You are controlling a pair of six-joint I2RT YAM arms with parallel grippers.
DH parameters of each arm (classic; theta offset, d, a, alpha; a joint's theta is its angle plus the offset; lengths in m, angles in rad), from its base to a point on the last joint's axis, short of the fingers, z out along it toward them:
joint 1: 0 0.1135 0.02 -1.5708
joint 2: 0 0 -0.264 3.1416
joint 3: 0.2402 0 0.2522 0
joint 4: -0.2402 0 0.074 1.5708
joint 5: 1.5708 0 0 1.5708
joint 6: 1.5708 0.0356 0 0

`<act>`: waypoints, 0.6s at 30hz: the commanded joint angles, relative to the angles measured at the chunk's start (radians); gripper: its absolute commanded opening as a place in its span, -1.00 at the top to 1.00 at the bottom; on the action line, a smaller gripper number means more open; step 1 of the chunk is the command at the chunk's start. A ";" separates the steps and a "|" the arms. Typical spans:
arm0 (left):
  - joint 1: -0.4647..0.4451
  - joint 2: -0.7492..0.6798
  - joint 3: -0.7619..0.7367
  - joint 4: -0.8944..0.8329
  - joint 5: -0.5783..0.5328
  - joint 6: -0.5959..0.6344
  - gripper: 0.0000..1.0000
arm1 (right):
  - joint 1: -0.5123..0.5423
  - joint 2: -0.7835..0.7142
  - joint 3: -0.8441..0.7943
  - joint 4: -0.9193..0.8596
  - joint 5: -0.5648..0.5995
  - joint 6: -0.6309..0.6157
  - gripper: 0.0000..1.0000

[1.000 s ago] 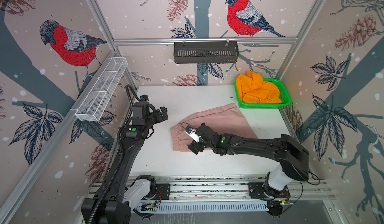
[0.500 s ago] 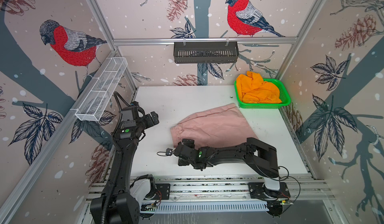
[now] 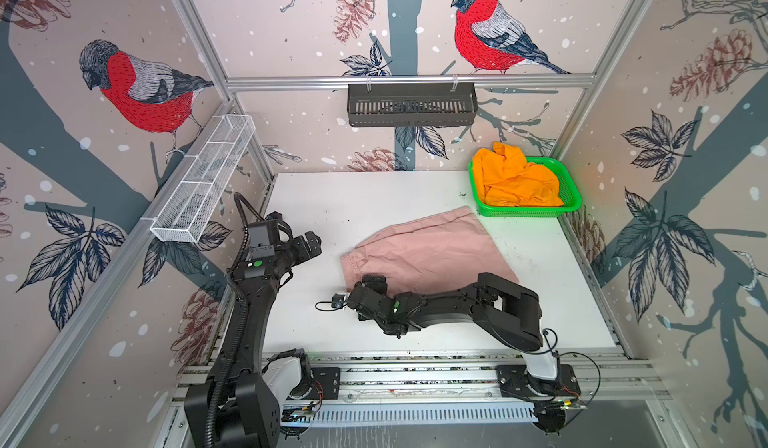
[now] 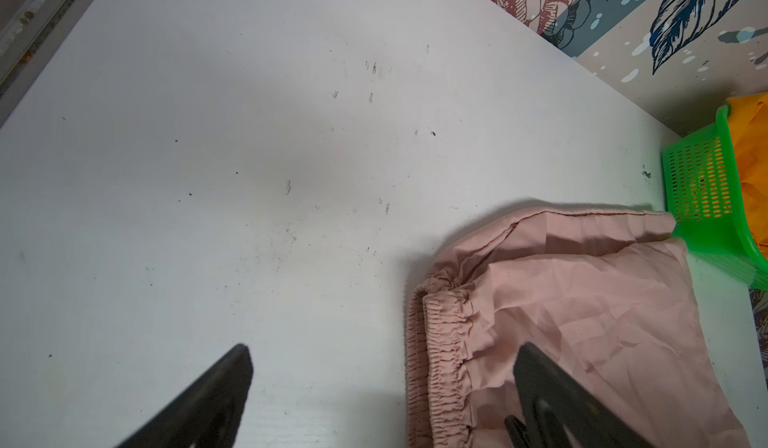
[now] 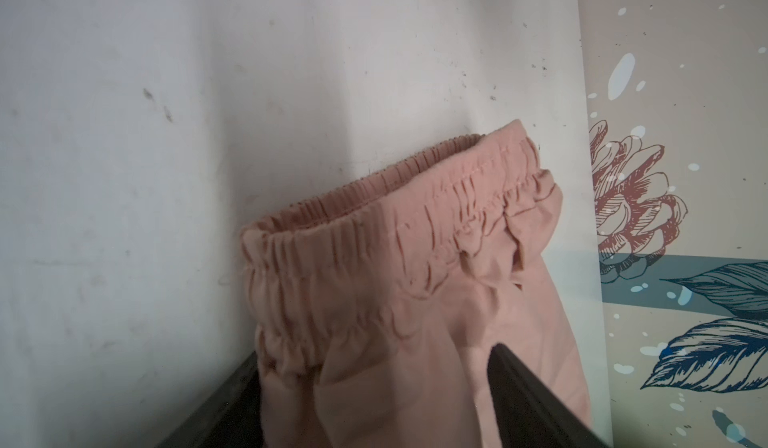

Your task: Fold and stack the shorts

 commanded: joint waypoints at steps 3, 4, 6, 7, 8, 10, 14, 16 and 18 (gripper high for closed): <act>0.003 -0.008 -0.040 0.055 0.054 -0.055 -0.97 | -0.001 0.015 -0.010 0.020 -0.059 -0.012 -0.24; 0.003 -0.012 -0.053 0.067 0.059 -0.072 -0.97 | -0.002 0.011 -0.012 0.027 -0.068 -0.005 -0.03; 0.003 -0.018 -0.082 0.091 0.071 -0.103 -0.97 | -0.009 -0.005 -0.025 0.050 -0.093 0.018 0.39; 0.003 -0.022 -0.098 0.105 0.079 -0.120 -0.97 | -0.015 -0.017 -0.034 0.065 -0.113 0.036 0.54; 0.003 -0.025 -0.110 0.113 0.087 -0.129 -0.97 | -0.022 -0.029 -0.047 0.085 -0.125 0.055 0.65; 0.003 -0.030 -0.121 0.113 0.088 -0.153 -0.97 | -0.038 -0.052 -0.072 0.122 -0.149 0.095 0.90; 0.003 -0.045 -0.179 0.165 0.130 -0.214 -0.97 | -0.073 -0.113 -0.148 0.231 -0.205 0.198 0.97; 0.003 -0.048 -0.231 0.229 0.169 -0.250 -0.97 | -0.088 -0.143 -0.184 0.276 -0.249 0.240 0.97; 0.002 -0.042 -0.291 0.324 0.238 -0.282 -0.97 | -0.100 -0.165 -0.217 0.322 -0.278 0.275 0.98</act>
